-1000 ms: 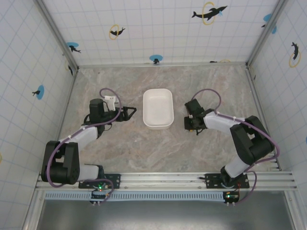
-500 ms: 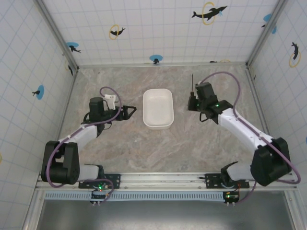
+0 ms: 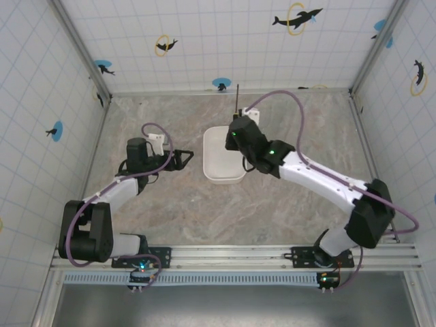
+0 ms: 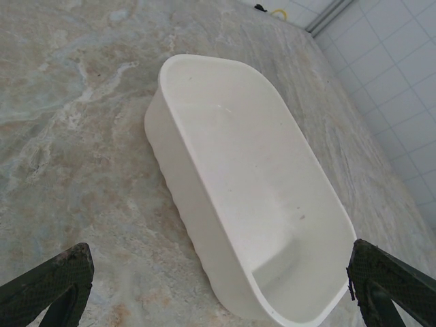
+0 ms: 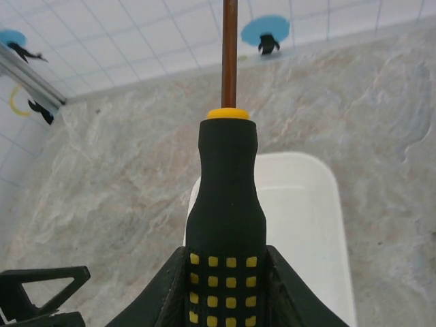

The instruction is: Put the screwdriver in the bin

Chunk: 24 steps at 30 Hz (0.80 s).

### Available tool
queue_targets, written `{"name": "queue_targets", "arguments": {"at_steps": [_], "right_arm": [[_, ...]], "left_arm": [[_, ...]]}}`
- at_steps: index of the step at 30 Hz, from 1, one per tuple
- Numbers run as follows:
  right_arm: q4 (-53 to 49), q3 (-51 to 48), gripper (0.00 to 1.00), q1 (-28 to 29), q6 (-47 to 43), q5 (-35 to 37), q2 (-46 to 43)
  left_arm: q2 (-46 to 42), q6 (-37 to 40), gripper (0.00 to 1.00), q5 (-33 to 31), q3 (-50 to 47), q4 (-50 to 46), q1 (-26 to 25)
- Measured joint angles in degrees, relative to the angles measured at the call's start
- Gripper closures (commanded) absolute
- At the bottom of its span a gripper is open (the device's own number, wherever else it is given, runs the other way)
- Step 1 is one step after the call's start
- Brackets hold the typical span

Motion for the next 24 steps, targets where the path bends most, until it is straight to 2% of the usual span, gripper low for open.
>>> {"name": "queue_targets", "arguments": {"at_steps": [10,24], "right_arm": [[-10.45,8.26,1.00,1.84,6.10,-3.80,16.24],[-16.90,9.18,1.00,1.44,6.95,-8.66,24.20]], "left_arm": [[0.00,0.02,0.02,-0.07,-0.02,1.16,0.00],[0.00,0.22,0.02,-0.28,-0.17,1.16,0.00]]}}
